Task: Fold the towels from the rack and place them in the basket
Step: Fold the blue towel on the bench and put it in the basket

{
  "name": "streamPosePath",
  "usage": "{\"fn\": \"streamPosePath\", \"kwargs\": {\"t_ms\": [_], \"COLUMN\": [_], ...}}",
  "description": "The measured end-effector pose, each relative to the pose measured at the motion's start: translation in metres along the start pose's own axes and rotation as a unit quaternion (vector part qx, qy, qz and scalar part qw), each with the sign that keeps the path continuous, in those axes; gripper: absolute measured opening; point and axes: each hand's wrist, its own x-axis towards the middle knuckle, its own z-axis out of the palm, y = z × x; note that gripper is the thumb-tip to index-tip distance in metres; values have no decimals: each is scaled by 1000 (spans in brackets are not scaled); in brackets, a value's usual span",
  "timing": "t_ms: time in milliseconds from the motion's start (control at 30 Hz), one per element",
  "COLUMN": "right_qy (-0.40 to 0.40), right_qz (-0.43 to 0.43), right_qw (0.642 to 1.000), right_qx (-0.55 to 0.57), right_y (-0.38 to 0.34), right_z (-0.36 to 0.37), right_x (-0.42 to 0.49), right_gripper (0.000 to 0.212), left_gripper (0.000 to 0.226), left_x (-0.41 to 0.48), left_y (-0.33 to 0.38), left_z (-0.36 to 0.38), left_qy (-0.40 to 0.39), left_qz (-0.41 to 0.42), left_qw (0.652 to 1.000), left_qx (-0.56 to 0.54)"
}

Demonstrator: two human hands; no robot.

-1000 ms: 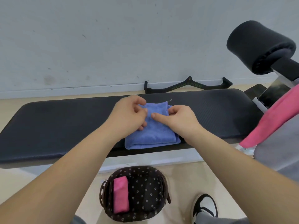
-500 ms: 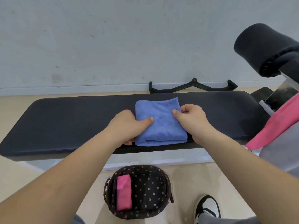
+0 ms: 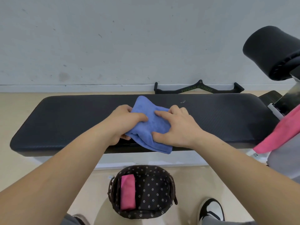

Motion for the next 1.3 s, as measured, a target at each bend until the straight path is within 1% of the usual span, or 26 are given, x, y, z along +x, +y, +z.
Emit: {"fn": "streamPosePath", "kwargs": {"t_ms": [67,100,200,267,333,367,433,467,500,567,633,700,800,833,867,900,933,1000,1033,1067,1100,1133,1167,1233,1300], "right_qy": [-12,-10,3,-8,0,26,107,132,135,101,63,53,75,85,92,94,94,95,98,103,106,104,97,74,44], "right_qz": [11,12,-4,-2,-3,-4,25,48,69,91,91,112,148,157,161,160,155,149,149,150,153,156,158,153,140], "right_qw": [1000,1000,999,1000,1000,996,974,960,950,942,941,934,911,901,892,891,898,913,917,918,918,917,914,913,910], "right_qx": [-5,-11,-35,-30,31,87,200,241,273,308,321,334,377,396,412,414,402,367,356,352,350,353,360,372,388], "right_y": [-6,-7,-9,-9,-4,1,17,25,31,39,39,37,36,36,36,36,34,33,33,33,32,31,29,25,23], "right_z": [0,1,4,2,2,1,-1,-3,-4,-4,-3,-5,-7,-7,-7,-7,-6,-2,-1,0,0,0,-1,2,6], "right_x": [5,7,10,9,7,6,3,1,-2,-7,-9,-9,-4,-3,-1,0,1,4,5,6,6,6,5,1,-8], "right_gripper": [96,94,78,71,52,38,8,8,11,13,23,30,30,35,40,39,34,27,28,30,30,29,29,29,31], "left_gripper": [27,26,24,22,23,23,20,17,13,9,8,28,57,61,59,54,46,29,26,31,41,48,49,35,24], "left_x": [-2,-4,-12,-17,-18,-17,-17,-19,-21,-28,-30,-29,-26,-25,-26,-27,-27,-24,-21,-18,-16,-15,-16,-19,-28], "left_y": [2,4,10,14,16,17,18,20,23,29,30,25,17,15,14,14,14,12,10,9,8,7,7,6,4], "left_z": [-3,-3,2,9,15,19,26,30,35,47,63,77,90,92,92,91,87,73,65,58,52,49,50,56,63], "left_qy": [5,3,-19,-33,-26,-12,20,31,39,39,30,35,61,62,59,49,35,29,50,72,78,67,46,3,-27], "left_qz": [12,24,74,107,132,144,165,175,185,204,209,215,241,246,258,270,271,246,228,211,190,162,133,91,56], "left_qw": [1000,999,997,993,990,988,980,974,965,945,924,893,850,839,832,836,852,905,927,939,946,954,964,988,998], "left_qx": [-24,-29,-5,21,39,56,110,143,182,253,319,395,464,482,488,476,446,345,295,262,250,243,223,125,10]}}
